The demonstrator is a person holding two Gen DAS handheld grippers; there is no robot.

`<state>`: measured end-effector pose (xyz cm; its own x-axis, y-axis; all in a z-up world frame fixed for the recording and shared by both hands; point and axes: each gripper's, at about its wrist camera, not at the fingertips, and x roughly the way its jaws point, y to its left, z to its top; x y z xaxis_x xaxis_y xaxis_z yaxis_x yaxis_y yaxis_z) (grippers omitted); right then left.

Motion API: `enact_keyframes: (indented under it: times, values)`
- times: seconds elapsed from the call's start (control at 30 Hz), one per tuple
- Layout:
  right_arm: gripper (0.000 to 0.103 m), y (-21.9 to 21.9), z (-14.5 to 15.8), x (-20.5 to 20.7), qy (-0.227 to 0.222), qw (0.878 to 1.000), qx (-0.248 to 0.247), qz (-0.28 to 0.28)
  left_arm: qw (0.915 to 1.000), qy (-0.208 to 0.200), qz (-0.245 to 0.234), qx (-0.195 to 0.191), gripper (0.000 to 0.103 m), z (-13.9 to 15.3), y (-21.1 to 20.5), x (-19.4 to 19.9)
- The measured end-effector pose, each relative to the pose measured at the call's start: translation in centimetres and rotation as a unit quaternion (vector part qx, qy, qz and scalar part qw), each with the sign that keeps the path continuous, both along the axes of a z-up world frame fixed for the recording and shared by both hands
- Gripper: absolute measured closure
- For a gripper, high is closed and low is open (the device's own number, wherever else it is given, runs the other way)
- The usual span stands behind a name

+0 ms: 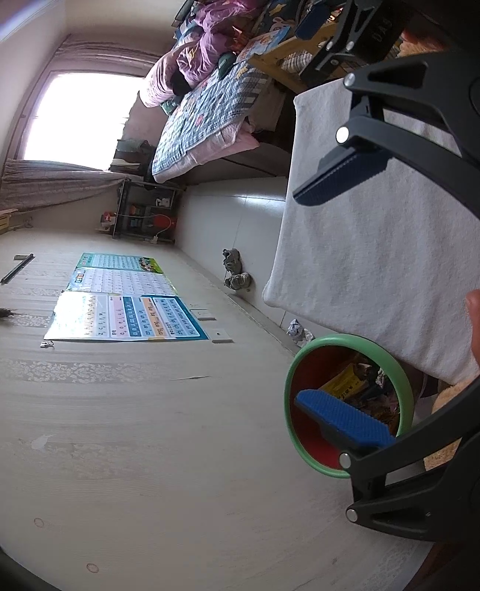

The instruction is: Collect trash

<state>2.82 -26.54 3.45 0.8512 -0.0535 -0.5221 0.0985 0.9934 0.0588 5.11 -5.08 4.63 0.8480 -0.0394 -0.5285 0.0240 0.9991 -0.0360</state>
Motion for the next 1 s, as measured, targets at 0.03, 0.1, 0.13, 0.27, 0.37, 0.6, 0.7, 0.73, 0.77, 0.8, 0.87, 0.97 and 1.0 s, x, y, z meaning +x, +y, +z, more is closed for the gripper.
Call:
enact_keyframes:
  times: [0.03, 0.1, 0.13, 0.27, 0.37, 0.6, 0.7, 0.73, 0.77, 0.8, 0.87, 0.97, 1.0]
  values:
    - [0.007, 0.0, -0.1, 0.0, 0.001, 1.0, 0.0, 0.0, 1.0, 0.0, 0.0, 0.0, 0.006, 0.0, -0.1, 0.0]
    - [0.007, 0.0, -0.1, 0.0, 0.003, 1.0, 0.0, -0.001, 1.0, 0.002, 0.0, -0.001, 0.006, -0.1, -0.1, 0.1]
    - [0.007, -0.1, -0.1, 0.1, 0.004, 1.0, -0.001, -0.001, 1.0, 0.003, 0.0, -0.001, 0.006, 0.0, 0.0, 0.1]
    - [0.007, -0.1, -0.2, 0.0, 0.005, 1.0, -0.001, -0.002, 1.0, 0.005, -0.001, -0.001, 0.006, 0.0, 0.1, 0.2]
    - [0.007, -0.1, -0.4, 0.1, 0.009, 1.0, -0.001, -0.002, 1.0, 0.005, 0.0, -0.002, 0.006, -0.1, 0.1, 0.2]
    - [0.007, -0.3, -0.8, 0.1, 0.017, 1.0, -0.002, -0.002, 1.0, 0.009, 0.003, -0.003, 0.006, -0.2, 0.3, 0.2]
    - [0.007, -0.2, -0.8, 0.2, 0.02, 1.0, -0.002, -0.001, 0.9999, 0.011, 0.003, -0.004, 0.006, -0.3, 0.3, 0.4]
    - [0.007, -0.2, -0.8, 0.2, 0.02, 1.0, -0.002, -0.001, 0.9999, 0.011, 0.003, -0.005, 0.006, -0.3, 0.4, 0.3]
    - [0.007, -0.2, -0.8, 0.2, 0.02, 1.0, -0.002, -0.001, 0.9999, 0.011, 0.003, -0.004, 0.006, -0.3, 0.4, 0.3]
    - [0.007, -0.2, -0.9, 0.2, 0.021, 1.0, -0.002, -0.001, 0.9999, 0.011, 0.002, -0.004, 0.006, -0.3, 0.3, 0.3]
    - [0.007, -0.3, -0.9, 0.2, 0.023, 1.0, -0.002, -0.001, 0.9999, 0.012, 0.002, -0.005, 0.006, -0.4, 0.3, 0.3]
    - [0.007, -0.3, -1.1, 0.3, 0.026, 1.0, 0.0, -0.001, 0.9999, 0.012, 0.001, -0.005, 0.006, -0.5, 0.5, 0.3]
    - [0.007, -0.3, -1.2, 0.3, 0.027, 1.0, 0.0, -0.001, 0.9999, 0.013, 0.001, -0.006, 0.006, -0.6, 0.5, 0.3]
